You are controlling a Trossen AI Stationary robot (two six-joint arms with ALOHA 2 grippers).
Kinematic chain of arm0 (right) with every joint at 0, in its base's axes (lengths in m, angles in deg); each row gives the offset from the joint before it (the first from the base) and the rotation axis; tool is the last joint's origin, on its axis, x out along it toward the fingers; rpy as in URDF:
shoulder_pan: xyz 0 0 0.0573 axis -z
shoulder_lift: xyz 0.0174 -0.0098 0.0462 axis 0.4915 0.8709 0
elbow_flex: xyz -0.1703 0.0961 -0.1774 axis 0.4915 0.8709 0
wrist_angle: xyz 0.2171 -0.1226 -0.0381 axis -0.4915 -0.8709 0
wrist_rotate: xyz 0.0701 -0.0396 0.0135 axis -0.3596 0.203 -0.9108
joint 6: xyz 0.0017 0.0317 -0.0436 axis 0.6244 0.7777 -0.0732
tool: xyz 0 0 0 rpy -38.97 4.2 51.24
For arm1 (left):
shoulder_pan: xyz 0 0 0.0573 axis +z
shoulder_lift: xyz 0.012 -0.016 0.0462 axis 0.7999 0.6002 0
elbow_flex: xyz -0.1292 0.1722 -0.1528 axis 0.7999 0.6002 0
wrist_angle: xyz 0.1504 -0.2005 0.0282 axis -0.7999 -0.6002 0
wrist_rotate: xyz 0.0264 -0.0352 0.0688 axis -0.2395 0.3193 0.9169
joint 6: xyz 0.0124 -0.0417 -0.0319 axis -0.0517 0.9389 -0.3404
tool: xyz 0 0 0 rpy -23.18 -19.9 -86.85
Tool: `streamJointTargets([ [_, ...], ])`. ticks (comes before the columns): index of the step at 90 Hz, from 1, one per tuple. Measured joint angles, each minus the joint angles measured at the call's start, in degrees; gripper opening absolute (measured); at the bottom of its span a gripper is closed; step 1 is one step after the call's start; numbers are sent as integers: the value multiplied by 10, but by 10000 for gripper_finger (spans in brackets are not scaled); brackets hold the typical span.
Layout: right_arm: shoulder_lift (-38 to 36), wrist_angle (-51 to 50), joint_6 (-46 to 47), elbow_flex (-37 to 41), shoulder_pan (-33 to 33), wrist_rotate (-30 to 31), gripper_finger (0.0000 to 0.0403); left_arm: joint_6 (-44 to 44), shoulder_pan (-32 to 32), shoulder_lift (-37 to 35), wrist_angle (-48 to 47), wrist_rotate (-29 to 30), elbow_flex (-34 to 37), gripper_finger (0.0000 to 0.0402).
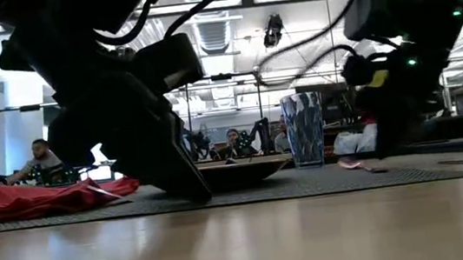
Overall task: Set table place
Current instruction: Put the blue table knife on the gray table mat to the left of the blue spoon
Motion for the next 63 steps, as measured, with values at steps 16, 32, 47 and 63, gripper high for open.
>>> streamJointTargets([
  [16, -13, -19, -4, 0, 1, -19, 14, -1, 0, 0, 0, 0, 0, 77],
  [32, -51, -26, -1, 0, -10, -92, 14, -3, 0, 0, -1, -1, 0, 77],
  [47, -119, -91, 61, 0, -50, -168, 14, -3, 0, -1, -5, -1, -4, 77],
  [63, -183, -167, 217, 3, -154, -185, 14, -4, 0, -1, -8, -7, -22, 77],
])
